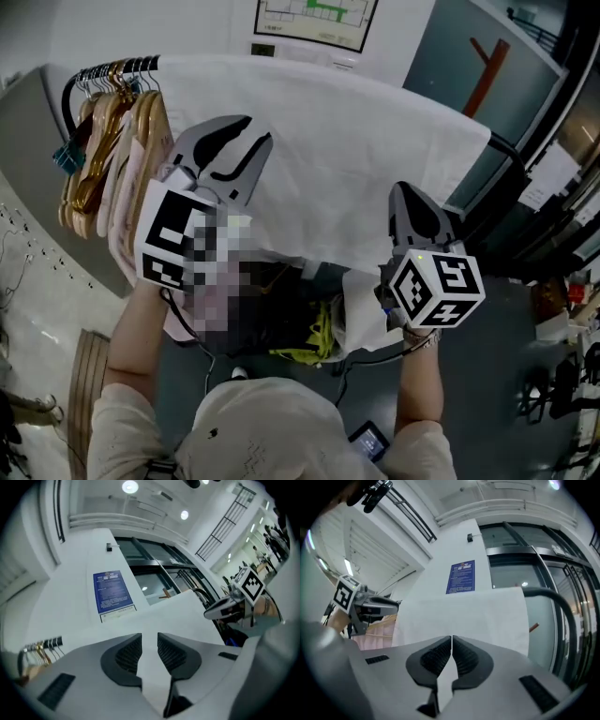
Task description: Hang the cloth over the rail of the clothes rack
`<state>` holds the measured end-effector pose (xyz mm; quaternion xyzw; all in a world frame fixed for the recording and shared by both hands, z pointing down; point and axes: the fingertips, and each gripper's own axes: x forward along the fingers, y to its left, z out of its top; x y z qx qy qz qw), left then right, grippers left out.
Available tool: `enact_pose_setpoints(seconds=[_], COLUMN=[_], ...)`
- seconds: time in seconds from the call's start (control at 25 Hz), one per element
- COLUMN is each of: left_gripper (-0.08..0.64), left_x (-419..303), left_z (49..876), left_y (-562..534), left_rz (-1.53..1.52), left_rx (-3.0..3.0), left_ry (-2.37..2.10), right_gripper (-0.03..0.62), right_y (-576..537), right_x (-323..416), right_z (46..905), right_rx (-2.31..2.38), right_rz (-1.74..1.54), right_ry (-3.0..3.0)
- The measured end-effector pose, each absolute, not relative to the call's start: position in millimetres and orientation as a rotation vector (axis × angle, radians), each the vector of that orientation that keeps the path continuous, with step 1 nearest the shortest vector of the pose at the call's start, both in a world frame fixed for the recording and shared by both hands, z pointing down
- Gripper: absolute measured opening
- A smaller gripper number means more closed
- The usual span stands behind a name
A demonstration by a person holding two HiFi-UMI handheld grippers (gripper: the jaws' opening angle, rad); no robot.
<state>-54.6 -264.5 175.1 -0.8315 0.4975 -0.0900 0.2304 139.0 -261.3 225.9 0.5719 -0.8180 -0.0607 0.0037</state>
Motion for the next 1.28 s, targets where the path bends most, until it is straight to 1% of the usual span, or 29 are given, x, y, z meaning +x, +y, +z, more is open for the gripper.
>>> enact_pose_setpoints(seconds=[0.04,0.12,0.16,0.32,0.48,0.64,0.8,0.96,1.28], left_gripper=[0.1,0.028,0.019,0.012,0.012,0.012,0.012,0.012,0.012], left_x=[-51,-45,-43,-48,-56,-63,-67,-60,-48], left_z=[192,224,238,297,377,437,467,477,468], left_y=[-262,-256,-253,-249,-253,-244,-240,-240,-235], left_rz=[-0.213,-0.131,-0.083,0.038,-0.074,-0.06,-0.176,-0.259,-0.262], left_rx=[-2.333,-2.42,-2.458,-2.494,-2.51,-2.647,-2.617,-2.644,-2.648], left_ry=[1.385,1.417,1.435,1.643,1.856,1.956,1.964,1.941,1.812], right_gripper=[0.018,0.018,0.018,0.018,0.018,0.018,0.018,0.018,0.018], right_y=[-262,-263,-263,-261,-259,-248,-234,-227,-228], right_x=[133,120,114,86,61,53,52,58,67], right_z=[241,272,288,346,397,442,477,488,489], right_rx=[1.796,1.784,1.767,1.697,1.65,1.679,1.718,1.733,1.744], right_rz=[-0.124,0.012,0.072,0.22,0.253,0.343,0.441,0.391,0.373], right_ry=[-2.58,-2.605,-2.609,-2.601,-2.544,-2.479,-2.425,-2.355,-2.331])
